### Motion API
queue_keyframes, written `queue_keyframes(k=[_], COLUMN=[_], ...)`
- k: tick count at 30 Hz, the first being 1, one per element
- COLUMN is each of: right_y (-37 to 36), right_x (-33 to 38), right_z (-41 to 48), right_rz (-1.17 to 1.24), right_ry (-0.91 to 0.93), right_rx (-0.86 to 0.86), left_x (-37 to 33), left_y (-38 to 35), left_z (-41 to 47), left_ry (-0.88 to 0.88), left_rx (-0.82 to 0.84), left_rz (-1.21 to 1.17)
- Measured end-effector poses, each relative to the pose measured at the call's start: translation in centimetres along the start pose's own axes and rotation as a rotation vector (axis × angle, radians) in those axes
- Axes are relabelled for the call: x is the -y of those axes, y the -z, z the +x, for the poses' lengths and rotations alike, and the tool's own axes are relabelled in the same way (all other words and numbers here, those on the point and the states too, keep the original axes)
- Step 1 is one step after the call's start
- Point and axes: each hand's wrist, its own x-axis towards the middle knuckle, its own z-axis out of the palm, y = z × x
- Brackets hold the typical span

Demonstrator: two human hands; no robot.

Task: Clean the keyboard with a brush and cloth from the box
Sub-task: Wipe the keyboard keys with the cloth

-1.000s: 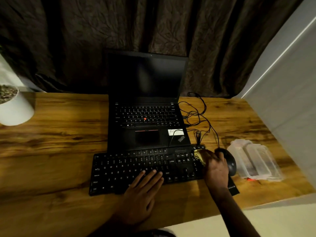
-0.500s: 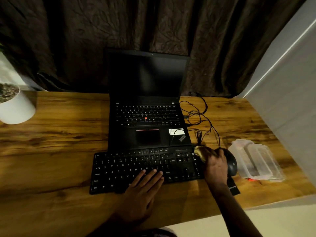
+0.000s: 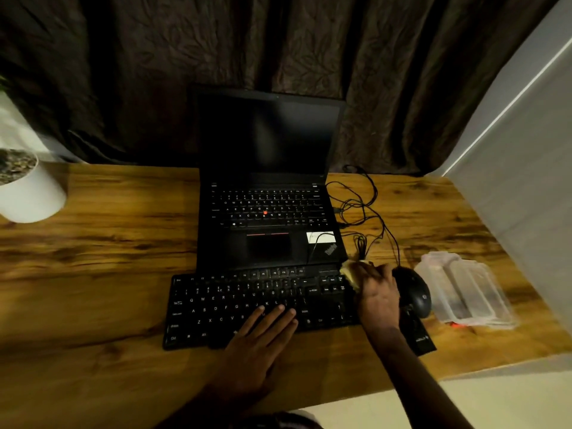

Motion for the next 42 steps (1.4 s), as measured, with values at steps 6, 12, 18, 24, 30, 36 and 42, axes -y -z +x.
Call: queue_keyframes(k=[6,12,18,24,30,36,42], right_y=[1.4,0.8,-0.1,-1.8,-3.0,-2.7,-2.7], right_x=[0.3,-1.1,0.4,2.0,2.8,-2.7,-4.0], right_z=[-0.2,-0.6,-1.6,-2.3,-3.4,-2.2,-2.7], right_rz=[-0.035,0.137,0.384,0.383,0.354,0.183,0.213], right_ry=[0.078,-0.07,-0.046,0.118,0.372,0.483,0.264], right_rx=[-0.014,-0.082,-0.012,-0.055,-0.063,-0.103,-0.155], left_x=[-0.1,-0.3,-0.4,-0.5,-0.8,-1.1,-1.4], left_y=[0.1,0.5,0.9,0.8,1.4,1.6,1.5], left_z=[0.0,-0.1,0.0,0.0,0.1,0.1,0.0], left_ry=[0.006,0.033,0.031,0.042,0.058,0.085,0.098], left_rx=[0.0,-0.01,0.004,-0.016,-0.011,0.015,0.003], left_rz=[-0.018,-0.054,-0.064,-0.065,-0.035,-0.023,0.023])
